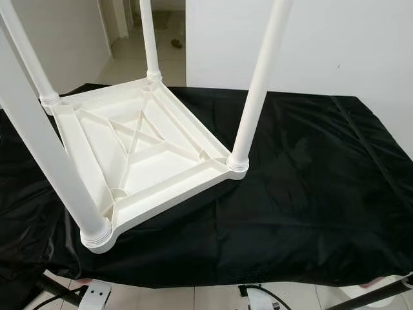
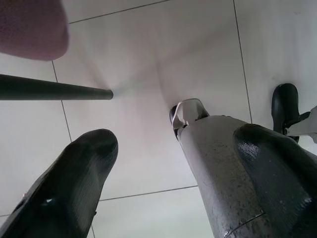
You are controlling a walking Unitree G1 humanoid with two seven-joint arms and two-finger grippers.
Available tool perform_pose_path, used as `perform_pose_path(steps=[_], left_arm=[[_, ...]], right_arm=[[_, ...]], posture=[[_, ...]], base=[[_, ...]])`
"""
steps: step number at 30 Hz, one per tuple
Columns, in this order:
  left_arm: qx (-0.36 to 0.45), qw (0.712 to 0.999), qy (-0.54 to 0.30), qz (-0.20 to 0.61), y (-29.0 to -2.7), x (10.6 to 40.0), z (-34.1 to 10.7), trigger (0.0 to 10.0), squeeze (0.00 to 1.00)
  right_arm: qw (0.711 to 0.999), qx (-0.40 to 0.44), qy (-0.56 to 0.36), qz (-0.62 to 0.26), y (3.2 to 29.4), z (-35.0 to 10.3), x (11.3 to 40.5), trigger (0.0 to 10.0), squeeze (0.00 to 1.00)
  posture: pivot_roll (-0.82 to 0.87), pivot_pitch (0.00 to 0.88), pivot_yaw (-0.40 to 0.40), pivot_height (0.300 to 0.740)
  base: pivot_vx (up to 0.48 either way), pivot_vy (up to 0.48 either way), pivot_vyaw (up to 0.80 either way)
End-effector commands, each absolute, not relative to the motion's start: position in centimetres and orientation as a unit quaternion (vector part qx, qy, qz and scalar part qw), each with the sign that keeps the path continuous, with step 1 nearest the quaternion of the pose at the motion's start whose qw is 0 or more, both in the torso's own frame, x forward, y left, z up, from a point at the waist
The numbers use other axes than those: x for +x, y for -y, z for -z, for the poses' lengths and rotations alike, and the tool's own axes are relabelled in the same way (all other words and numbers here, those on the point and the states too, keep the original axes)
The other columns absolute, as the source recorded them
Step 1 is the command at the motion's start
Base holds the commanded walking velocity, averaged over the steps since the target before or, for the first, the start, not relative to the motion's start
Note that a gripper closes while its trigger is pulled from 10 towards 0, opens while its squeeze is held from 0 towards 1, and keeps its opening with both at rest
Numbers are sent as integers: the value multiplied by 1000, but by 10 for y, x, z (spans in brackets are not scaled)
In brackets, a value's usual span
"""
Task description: Building children table
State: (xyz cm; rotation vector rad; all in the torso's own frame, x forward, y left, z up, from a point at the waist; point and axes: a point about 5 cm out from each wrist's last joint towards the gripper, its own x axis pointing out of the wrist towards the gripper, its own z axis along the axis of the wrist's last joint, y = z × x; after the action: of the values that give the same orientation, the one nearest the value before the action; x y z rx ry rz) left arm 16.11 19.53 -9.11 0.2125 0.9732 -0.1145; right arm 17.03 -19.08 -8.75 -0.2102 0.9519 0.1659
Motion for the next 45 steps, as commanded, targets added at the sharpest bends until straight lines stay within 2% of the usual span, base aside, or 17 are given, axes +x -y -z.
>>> perform_pose_path(steps=[1, 22, 34, 45], left_arm=[[99, 871, -479, 49, -194, 152, 95, 10000, 0], [101, 873, -474, 60, -184, 158, 94, 10000, 0], [108, 871, -476, 56, -193, 154, 95, 10000, 0], [110, 871, -476, 58, -193, 150, 96, 10000, 0]], right_arm=[[876, -99, -465, -80, 191, 90, 165, 10000, 0], [874, -117, -460, -102, 186, 89, 170, 10000, 0], [870, -127, -465, -101, 194, 90, 164, 10000, 0], [874, -139, -449, -123, 190, 85, 176, 10000, 0]], posture=[[68, 0, -14, 740], [58, 0, -25, 740], [68, 0, -27, 740], [80, 0, -43, 740]], base=[[0, 0, 0], [0, 0, 0], [0, 0, 0], [0, 0, 0]])
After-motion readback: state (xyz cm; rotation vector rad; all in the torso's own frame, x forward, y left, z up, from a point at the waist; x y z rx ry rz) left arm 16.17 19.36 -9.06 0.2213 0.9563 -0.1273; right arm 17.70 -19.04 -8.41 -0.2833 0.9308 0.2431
